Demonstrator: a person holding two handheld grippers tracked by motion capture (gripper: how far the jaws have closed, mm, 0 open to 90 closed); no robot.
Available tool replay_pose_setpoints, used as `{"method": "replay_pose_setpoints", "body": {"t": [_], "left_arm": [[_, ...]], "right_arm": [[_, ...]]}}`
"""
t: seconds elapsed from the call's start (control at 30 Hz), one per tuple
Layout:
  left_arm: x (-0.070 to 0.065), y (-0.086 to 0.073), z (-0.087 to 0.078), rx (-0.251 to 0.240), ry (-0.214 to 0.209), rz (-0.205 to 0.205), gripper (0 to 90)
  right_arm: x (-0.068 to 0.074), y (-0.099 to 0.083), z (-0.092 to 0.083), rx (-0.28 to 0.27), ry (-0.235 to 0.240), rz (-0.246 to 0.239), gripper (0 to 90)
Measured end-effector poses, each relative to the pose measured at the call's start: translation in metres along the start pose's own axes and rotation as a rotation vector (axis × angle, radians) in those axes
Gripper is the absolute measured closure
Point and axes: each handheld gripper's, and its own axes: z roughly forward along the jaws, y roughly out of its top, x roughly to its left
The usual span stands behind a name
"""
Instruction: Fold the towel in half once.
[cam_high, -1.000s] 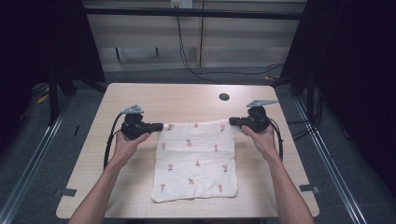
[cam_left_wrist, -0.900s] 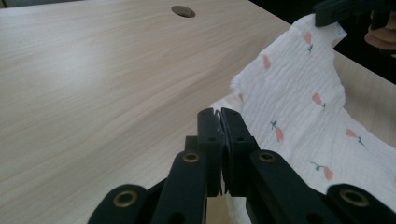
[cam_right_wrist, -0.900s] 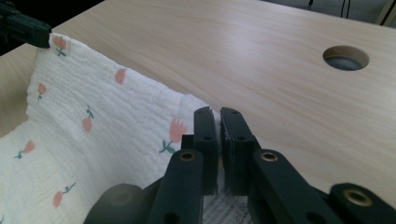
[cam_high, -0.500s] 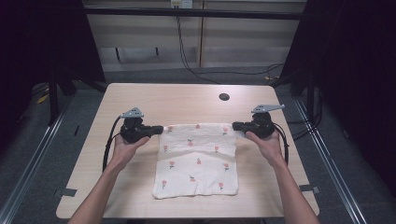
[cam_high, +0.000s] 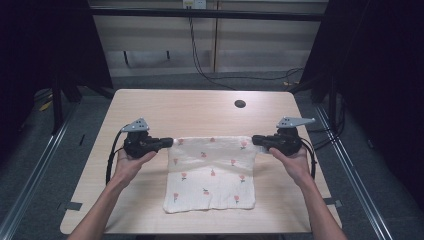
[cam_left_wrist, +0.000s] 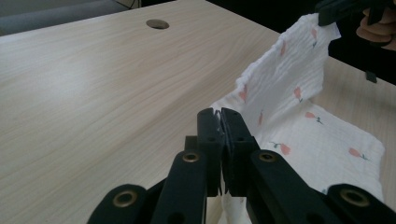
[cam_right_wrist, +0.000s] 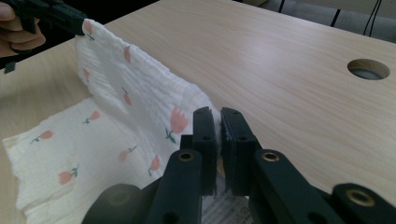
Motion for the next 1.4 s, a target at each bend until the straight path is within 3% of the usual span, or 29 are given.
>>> {"method": "replay_pose_setpoints", "body": {"t": [0.27,0.37,0.43,0.5,0.63,0.77,1.0,1.1,1.13,1.2,1.4], "left_arm": [[-0.014,-0.010,-0.007,0.003,-0.033,0.010,87.6],[-0.022,-0.014,-0.009,0.030,-0.043,0.039,87.6],[-0.027,-0.016,-0.012,0.031,-0.052,0.038,87.3],[-0.032,-0.019,-0.015,0.050,-0.056,0.064,87.4],[-0.045,-0.033,-0.017,0.095,-0.074,0.076,87.4],[-0.055,-0.043,-0.019,0.132,-0.083,0.091,87.3],[-0.058,-0.064,-0.017,0.179,-0.085,0.082,87.1],[-0.064,-0.069,-0.013,0.213,-0.089,0.093,87.1],[-0.068,-0.072,-0.008,0.241,-0.102,0.114,87.0],[-0.071,-0.075,-0.006,0.260,-0.105,0.126,86.9],[-0.073,-0.083,0.001,0.306,-0.098,0.109,85.7]], "right_arm": [[0.020,-0.014,-0.013,0.012,0.035,-0.023,84.5],[0.026,-0.021,-0.015,0.025,0.037,-0.027,84.4],[0.032,-0.028,-0.018,0.036,0.024,-0.037,83.6],[0.036,-0.036,-0.020,0.027,0.026,-0.024,83.7],[0.052,-0.051,-0.020,0.079,0.034,-0.053,84.3],[0.061,-0.057,-0.023,0.086,0.048,-0.073,84.5],[0.074,-0.074,-0.023,0.116,0.066,-0.077,84.5],[0.077,-0.082,-0.022,0.129,0.067,-0.068,84.4],[0.081,-0.088,-0.021,0.145,0.082,-0.060,84.3],[0.086,-0.091,-0.020,0.166,0.085,-0.078,84.3],[0.092,-0.095,-0.019,0.184,0.087,-0.094,83.2]]}}
